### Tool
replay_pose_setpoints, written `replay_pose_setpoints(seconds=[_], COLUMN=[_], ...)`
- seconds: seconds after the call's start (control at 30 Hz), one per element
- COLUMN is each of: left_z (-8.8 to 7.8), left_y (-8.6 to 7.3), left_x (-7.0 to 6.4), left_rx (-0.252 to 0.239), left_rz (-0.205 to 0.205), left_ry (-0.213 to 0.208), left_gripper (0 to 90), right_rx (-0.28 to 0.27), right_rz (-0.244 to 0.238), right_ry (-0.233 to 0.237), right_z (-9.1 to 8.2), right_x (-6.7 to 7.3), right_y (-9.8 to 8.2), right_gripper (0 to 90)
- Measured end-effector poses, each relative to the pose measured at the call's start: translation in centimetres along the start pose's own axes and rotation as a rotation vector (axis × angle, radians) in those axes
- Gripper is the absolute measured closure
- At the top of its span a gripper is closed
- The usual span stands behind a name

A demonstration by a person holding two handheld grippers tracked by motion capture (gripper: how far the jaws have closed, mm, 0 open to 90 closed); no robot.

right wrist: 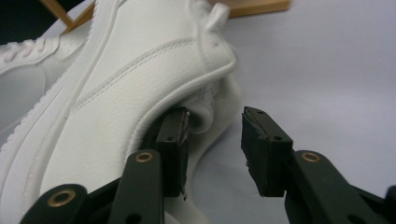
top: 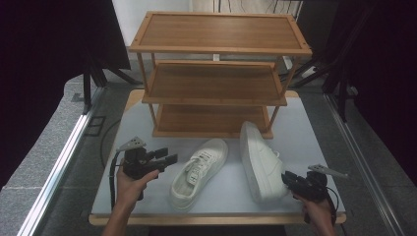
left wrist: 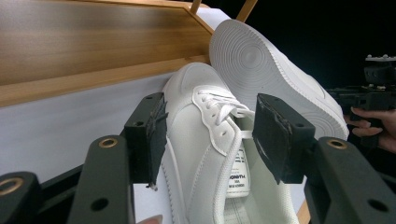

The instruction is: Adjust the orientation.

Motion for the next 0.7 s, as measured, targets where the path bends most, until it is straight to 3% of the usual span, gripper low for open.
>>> replay_pose_setpoints(seconds=[0.1,0.23,0.33,0.7], left_z=[-0.1,0.1,0.3,0.3], left_y=[0.1,0.0,0.0,0.0], left_x=[0.0,0.0,-0.2,-0.2], left_rx=[-0.003,0.000,0.006,0.003], left_rz=[0.000,-0.001,0.003,0.003], left_ry=[0.001,0.002,0.000,0.001], left_gripper=[44.7,44.7,44.8,44.8], right_rx=[-0.049,-0.067,-0.035,-0.038], right_rz=[0.079,0.122,0.105,0.085], right_ry=[0.042,0.143,0.187,0.213], right_z=[-1.3,-2.4,-2.0,-1.8], right_x=[-0.9,-0.4,0.8,2.1], right_y=[0.5,0.7,0.5,1.1], right_gripper=[61.4,56.4,53.5,50.6])
Point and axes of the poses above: each handheld gripper's, and its own axes: z roughly forward along the jaws, y roughly out of its top, x roughly to its left, the point moved 10 cm from there along z, roughly forward along the jaws, and after that the axes turned 9 degrees about x, right-handed, at the moved point
